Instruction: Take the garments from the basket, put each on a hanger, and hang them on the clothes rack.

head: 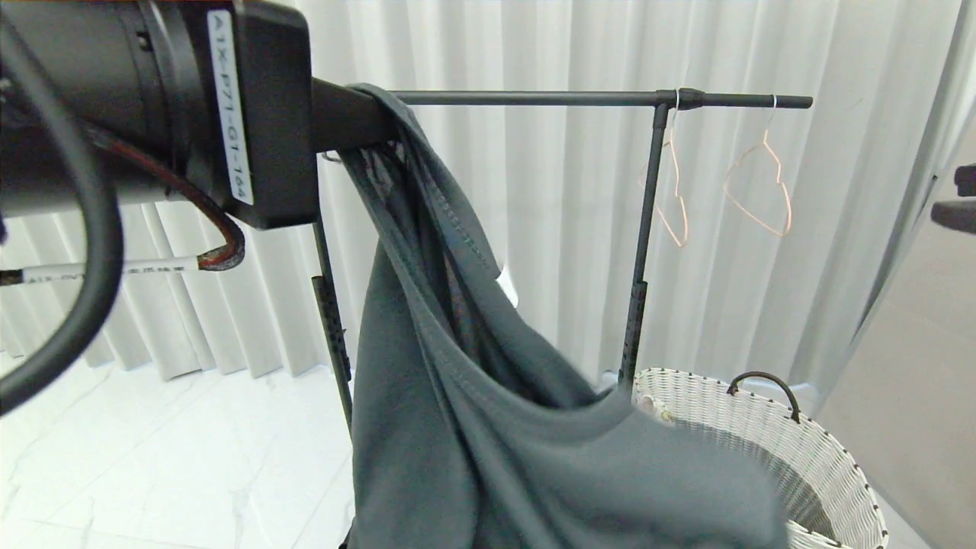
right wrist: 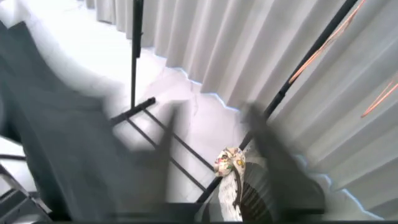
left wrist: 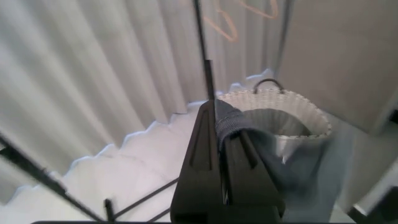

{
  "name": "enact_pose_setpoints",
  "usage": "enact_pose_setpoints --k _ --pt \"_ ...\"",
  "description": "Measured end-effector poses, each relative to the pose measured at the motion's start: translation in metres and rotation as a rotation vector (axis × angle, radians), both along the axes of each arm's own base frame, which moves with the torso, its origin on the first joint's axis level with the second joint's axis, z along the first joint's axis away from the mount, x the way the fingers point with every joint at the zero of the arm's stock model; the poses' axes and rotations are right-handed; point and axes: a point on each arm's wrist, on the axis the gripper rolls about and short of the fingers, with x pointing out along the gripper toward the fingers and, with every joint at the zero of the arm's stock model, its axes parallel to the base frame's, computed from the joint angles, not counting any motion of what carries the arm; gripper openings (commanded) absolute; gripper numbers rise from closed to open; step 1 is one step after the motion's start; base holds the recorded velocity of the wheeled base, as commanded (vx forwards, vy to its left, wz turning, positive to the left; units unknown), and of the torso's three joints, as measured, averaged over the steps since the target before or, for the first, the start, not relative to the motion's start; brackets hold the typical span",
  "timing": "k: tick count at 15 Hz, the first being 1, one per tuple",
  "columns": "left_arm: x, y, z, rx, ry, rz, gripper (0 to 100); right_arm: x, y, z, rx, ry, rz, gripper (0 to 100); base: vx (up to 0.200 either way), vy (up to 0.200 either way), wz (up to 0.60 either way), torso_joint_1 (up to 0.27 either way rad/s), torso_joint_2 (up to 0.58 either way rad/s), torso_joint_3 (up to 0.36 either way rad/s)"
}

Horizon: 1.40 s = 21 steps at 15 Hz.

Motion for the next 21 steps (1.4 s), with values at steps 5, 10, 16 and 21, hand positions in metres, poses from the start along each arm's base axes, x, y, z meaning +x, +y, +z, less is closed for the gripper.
enact_pose_setpoints --k 5,10,16,21 --pt "0.008 0.0 -0.009 0.042 0.006 0.097 0 -0.013 -0.013 -0.02 -0.028 0.021 -0.061 100 0.0 0.0 0.0 0.0 0.0 0.0" --pt "0.022 0.015 -0.022 0.192 -0.031 0.3 0 0.004 -0.043 -0.034 -0.27 0.056 -0.509 100 0.0 0.0 0.0 0.0 0.0 0.0" --pt "0.019 0.033 -0.03 0.213 -0.02 0.353 0 0.016 -0.068 -0.045 -0.446 0.099 -0.731 100 0.0 0.0 0.0 0.0 0.0 0.0" --pt "0.014 0.038 -0.029 0.206 -0.028 0.36 0 0.021 -0.067 -0.044 -0.291 0.132 -0.726 100 0.0 0.0 0.0 0.137 -0.33 -0.165"
